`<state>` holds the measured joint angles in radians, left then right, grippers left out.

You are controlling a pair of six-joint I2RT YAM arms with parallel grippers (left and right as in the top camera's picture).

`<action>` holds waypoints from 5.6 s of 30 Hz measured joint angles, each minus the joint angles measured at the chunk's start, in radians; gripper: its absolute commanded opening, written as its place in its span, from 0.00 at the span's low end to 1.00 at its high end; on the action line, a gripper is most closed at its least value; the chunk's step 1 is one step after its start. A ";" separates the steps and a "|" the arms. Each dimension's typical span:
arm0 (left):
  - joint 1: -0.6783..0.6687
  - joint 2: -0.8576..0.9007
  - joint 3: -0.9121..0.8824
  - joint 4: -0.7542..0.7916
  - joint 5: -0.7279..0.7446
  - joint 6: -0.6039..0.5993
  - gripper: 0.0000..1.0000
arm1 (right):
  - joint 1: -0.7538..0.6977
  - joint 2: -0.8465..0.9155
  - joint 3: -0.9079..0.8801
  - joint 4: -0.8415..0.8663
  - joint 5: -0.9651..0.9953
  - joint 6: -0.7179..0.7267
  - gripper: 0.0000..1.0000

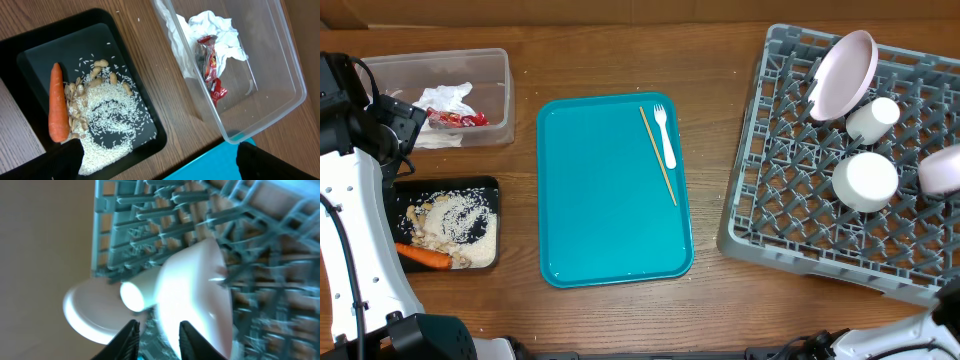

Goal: Sort waste into correct bins and load items into the dishwasher rack

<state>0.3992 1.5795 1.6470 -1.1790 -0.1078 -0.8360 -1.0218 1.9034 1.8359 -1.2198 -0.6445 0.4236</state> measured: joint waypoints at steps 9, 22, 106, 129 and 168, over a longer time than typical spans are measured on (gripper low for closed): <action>0.000 0.000 0.000 0.000 0.000 0.000 1.00 | 0.018 -0.141 0.024 -0.124 0.174 0.015 0.31; 0.000 0.000 0.000 0.000 0.000 0.000 1.00 | 0.288 -0.080 0.024 -0.121 0.685 0.090 0.06; 0.000 0.000 0.000 0.000 0.000 0.000 1.00 | 0.459 -0.147 0.000 -0.444 0.452 -0.137 0.53; 0.000 0.000 0.000 0.000 0.000 0.000 1.00 | 1.370 0.012 -0.046 -0.233 0.642 0.157 0.67; 0.000 0.000 0.000 0.000 0.000 0.000 1.00 | 1.183 0.069 -0.256 -0.291 0.719 0.117 0.19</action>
<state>0.3992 1.5795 1.6470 -1.1790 -0.1078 -0.8360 0.1612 1.9724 1.5795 -1.5108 0.0750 0.5404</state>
